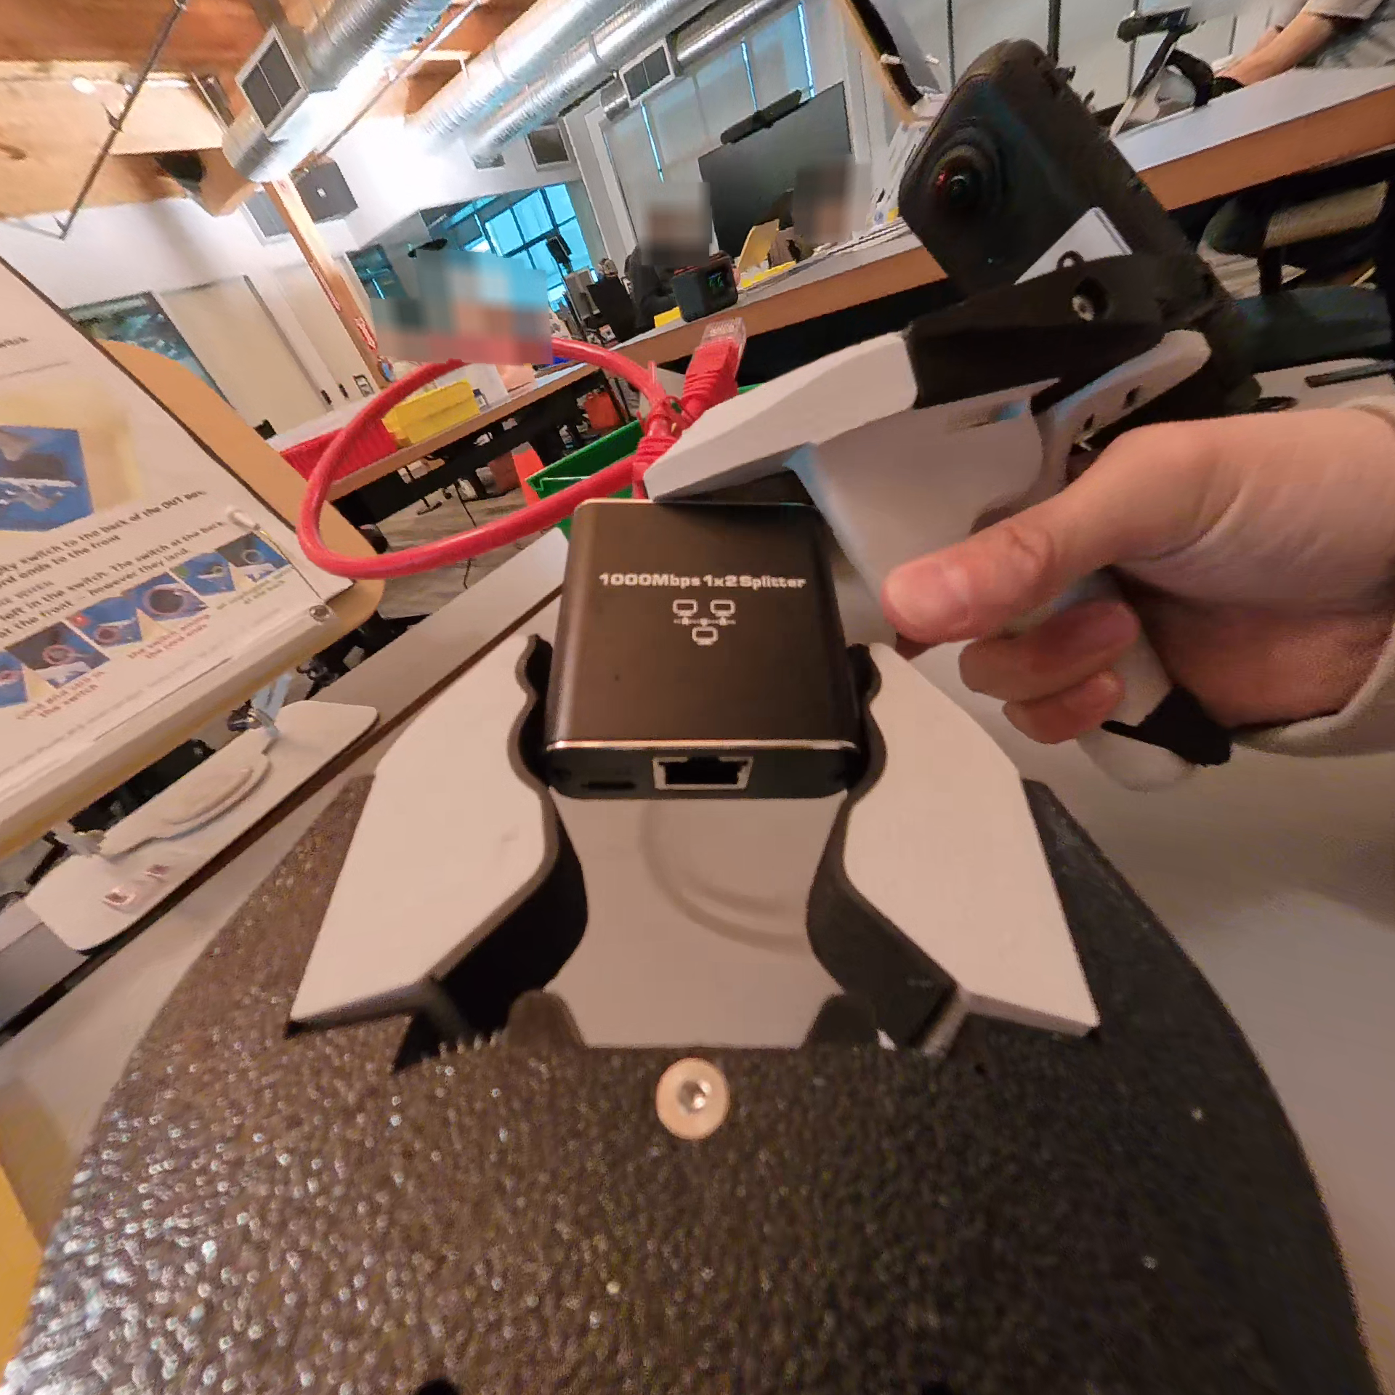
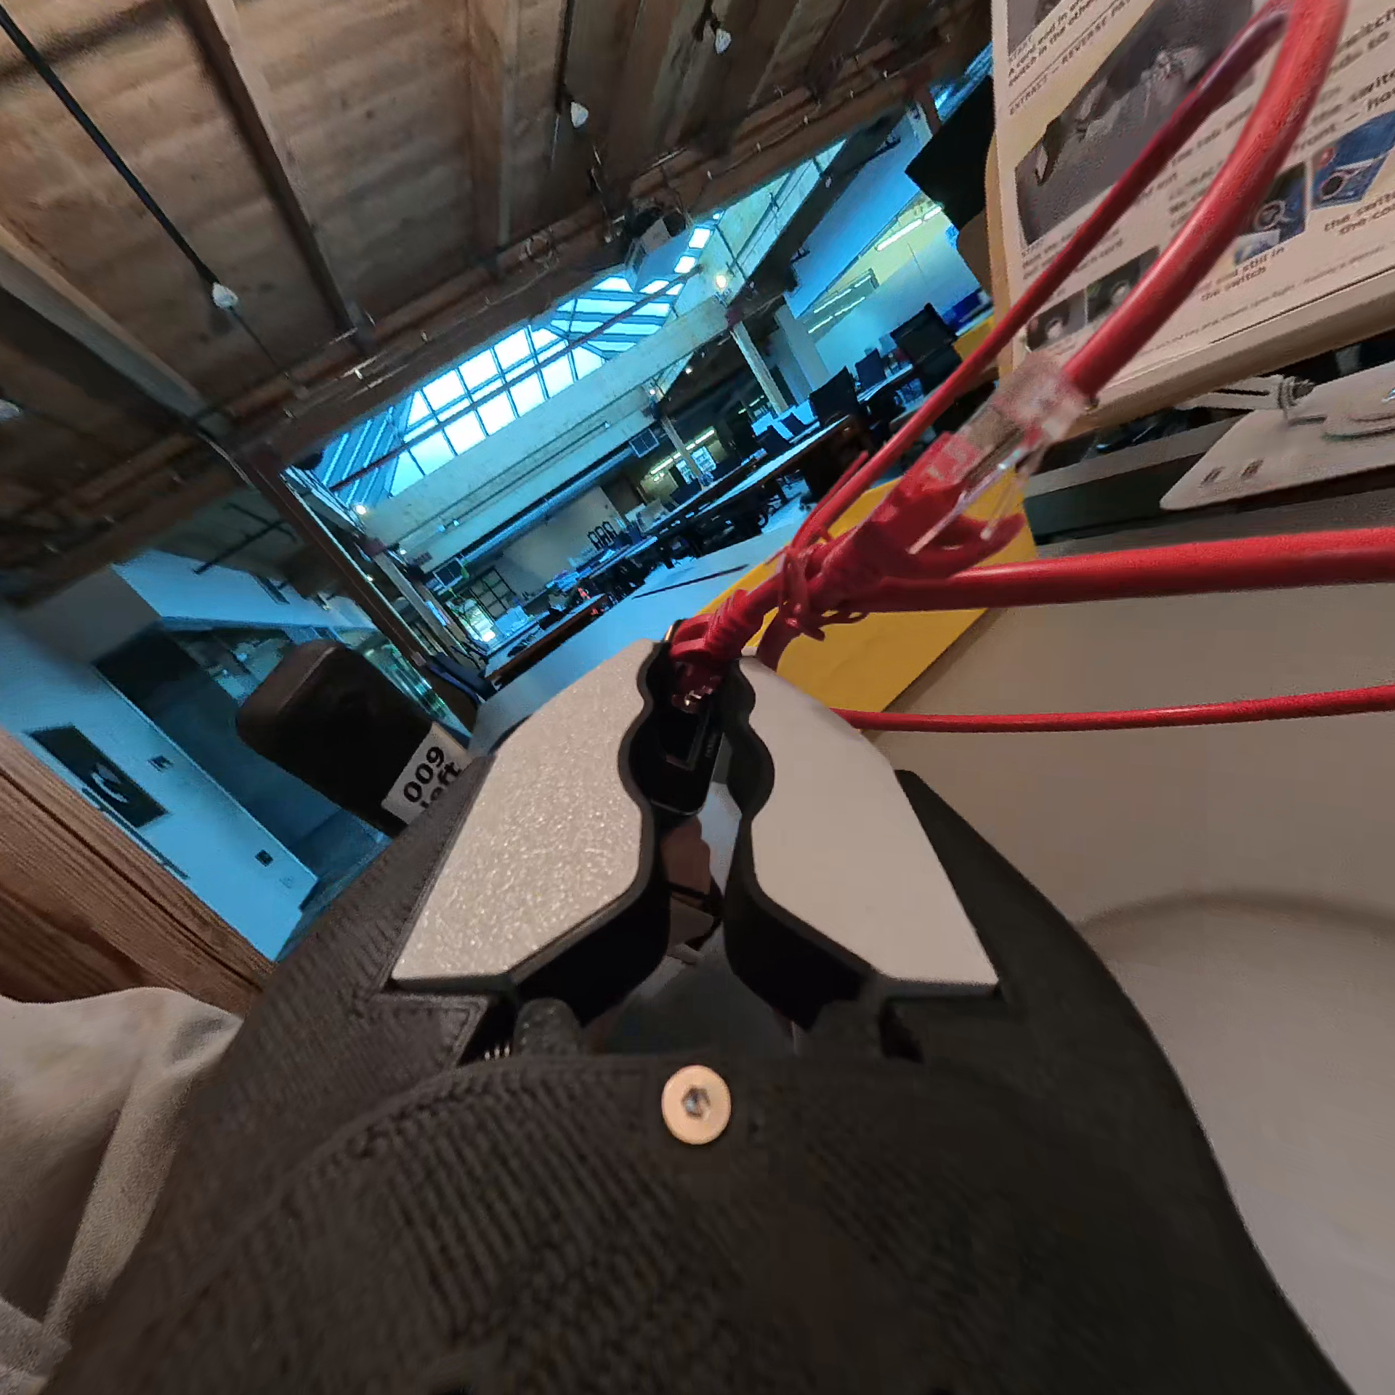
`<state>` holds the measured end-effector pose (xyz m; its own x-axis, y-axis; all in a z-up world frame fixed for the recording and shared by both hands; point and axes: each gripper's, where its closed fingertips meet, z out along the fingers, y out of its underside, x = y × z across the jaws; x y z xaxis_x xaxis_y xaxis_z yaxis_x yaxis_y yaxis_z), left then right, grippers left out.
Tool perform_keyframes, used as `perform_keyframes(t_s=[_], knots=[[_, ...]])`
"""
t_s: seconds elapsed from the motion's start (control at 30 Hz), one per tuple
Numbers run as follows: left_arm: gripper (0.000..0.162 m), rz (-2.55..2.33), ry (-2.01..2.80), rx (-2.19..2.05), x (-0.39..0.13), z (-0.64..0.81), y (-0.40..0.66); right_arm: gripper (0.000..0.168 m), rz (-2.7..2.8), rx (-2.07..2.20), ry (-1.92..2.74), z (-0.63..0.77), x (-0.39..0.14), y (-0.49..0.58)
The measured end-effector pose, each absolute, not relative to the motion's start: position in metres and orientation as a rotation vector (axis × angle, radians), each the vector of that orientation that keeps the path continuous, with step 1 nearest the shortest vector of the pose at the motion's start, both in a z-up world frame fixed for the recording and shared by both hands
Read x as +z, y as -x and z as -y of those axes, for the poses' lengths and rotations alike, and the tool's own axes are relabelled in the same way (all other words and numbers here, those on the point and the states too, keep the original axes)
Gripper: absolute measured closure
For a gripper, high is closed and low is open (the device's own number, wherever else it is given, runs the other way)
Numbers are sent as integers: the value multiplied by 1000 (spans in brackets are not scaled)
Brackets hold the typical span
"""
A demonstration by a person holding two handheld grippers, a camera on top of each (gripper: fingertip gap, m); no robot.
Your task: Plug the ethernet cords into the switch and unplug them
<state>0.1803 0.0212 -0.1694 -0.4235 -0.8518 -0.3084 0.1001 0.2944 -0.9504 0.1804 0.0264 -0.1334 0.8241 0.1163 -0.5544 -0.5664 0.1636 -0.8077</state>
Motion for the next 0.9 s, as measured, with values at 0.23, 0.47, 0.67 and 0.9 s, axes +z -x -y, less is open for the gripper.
perform_keyframes(t_s=[0.23,0.47,0.67,0.9], knots=[[88,-1660,757,-1374,-173,-17,-181,154,-336,394,1417,-24,-137,-183],[88,-1691,686,-1244,-178,-23,-182,154,-295,385,1450,-25,-136,-178],[88,-1709,734,-1402,-178,-20,-179,154,-264,324,1499,-26,-140,-180],[88,-1734,784,-1505,-182,-16,-178,156,-228,235,1565,-25,-144,-181]])
